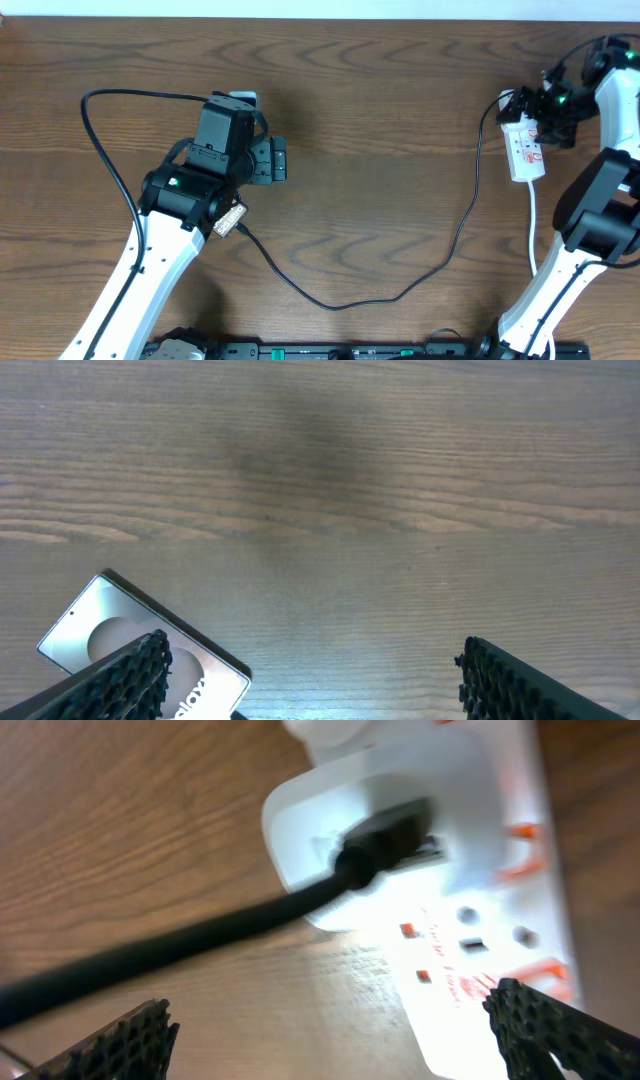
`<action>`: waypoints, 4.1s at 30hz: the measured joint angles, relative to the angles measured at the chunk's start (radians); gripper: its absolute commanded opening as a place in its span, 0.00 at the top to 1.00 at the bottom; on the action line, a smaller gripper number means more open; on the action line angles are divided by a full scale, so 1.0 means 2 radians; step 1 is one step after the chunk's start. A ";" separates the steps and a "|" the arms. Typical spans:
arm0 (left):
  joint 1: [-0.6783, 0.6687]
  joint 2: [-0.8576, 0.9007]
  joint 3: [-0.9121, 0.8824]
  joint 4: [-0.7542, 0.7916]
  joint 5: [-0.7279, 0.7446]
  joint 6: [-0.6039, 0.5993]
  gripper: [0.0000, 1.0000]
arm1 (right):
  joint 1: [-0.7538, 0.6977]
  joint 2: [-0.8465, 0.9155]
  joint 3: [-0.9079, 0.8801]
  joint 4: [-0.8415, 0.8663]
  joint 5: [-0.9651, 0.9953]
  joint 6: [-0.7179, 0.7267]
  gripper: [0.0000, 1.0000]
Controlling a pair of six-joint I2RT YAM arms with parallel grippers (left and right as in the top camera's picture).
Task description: Plug charger to phone and switch on socket
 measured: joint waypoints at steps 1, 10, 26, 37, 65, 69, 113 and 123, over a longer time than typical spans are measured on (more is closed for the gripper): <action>0.000 0.000 0.000 0.000 0.000 0.000 0.09 | 0.000 -0.005 0.006 -0.006 0.010 0.006 0.01; 0.000 0.000 0.000 0.000 0.000 0.000 0.10 | 0.000 -0.099 0.021 -0.052 0.076 0.041 0.01; 0.000 0.000 0.000 0.000 0.000 0.000 0.10 | 0.000 -0.130 0.027 -0.055 0.091 0.046 0.01; 0.000 0.000 0.000 0.000 0.000 0.000 0.10 | 0.000 -0.130 0.027 -0.055 0.093 0.046 0.01; 0.000 -0.018 -0.033 0.002 0.000 0.000 0.10 | 0.000 -0.130 0.027 -0.055 0.093 0.047 0.01; 0.000 -0.059 -0.090 0.051 0.000 0.000 0.10 | 0.000 -0.130 0.027 -0.055 0.093 0.047 0.01; 0.161 -0.536 -0.467 0.405 0.000 0.000 0.10 | 0.000 -0.130 0.027 -0.055 0.093 0.047 0.01; 0.190 -0.611 -0.518 0.432 0.000 0.000 0.10 | 0.000 -0.130 0.027 -0.055 0.093 0.047 0.01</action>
